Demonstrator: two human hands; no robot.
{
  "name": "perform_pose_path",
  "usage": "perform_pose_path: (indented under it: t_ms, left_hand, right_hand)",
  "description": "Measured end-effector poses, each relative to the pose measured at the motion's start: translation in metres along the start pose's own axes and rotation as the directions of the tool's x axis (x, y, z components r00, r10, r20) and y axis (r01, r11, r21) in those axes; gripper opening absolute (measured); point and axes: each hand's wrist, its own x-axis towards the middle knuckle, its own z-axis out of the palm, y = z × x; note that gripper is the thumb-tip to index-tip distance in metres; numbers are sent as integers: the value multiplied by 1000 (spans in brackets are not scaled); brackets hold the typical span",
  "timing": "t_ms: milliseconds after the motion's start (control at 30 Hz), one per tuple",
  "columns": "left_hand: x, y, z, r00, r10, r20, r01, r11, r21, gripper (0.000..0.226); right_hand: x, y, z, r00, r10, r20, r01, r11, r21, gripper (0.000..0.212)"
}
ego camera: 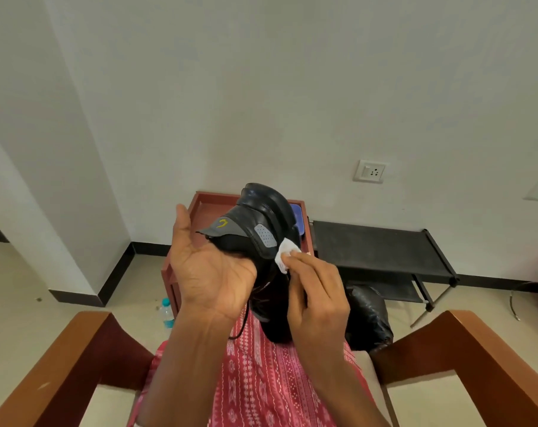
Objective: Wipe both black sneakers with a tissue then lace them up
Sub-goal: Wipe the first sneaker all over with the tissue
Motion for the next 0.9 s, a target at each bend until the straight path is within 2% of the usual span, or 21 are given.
perform_pose_path:
  t_ms: [67,167,300,400,533,633,767,900]
  left_hand:
    - [4,-2,1,1000,0,-14,0,1000,1,79]
    - [11,-6,7,1000,6,-11,-6,1000,22,76]
    - [19,-8,13,1000,-15,-15,16,996,85,88]
    - [25,-7,15,999,-30,-19,32,995,99,94]
    - [40,1,14,1000,14,-27,-11,996,86,93]
    - [50,9,16,1000,-4,7,3,1000,24,92]
    - [63,9,23,1000,-17,14,18,998,-64,83]
    - [77,18,24,1000,-14,27,17,992,-125,89]
  right_hand:
    - [9,-5,3,998,62,6,-62,998,29,25]
    - [38,-17,7,996,80,-34,-77,994,72,22]
    - [66,-40,16,999,3,-48,7,980,197,24]
    - [71,-46,22,994,-84,-63,94,981,171,40]
    - [55,-27,25,993,-110,-39,114,980,164,30]
    - [44,-10,27,996,-83,-6,83,986,145,20]
    - [69,0,40,1000,1,-26,4,983,183,27]
    - [70,-4,50,999,-1,-49,10,984,180,23]
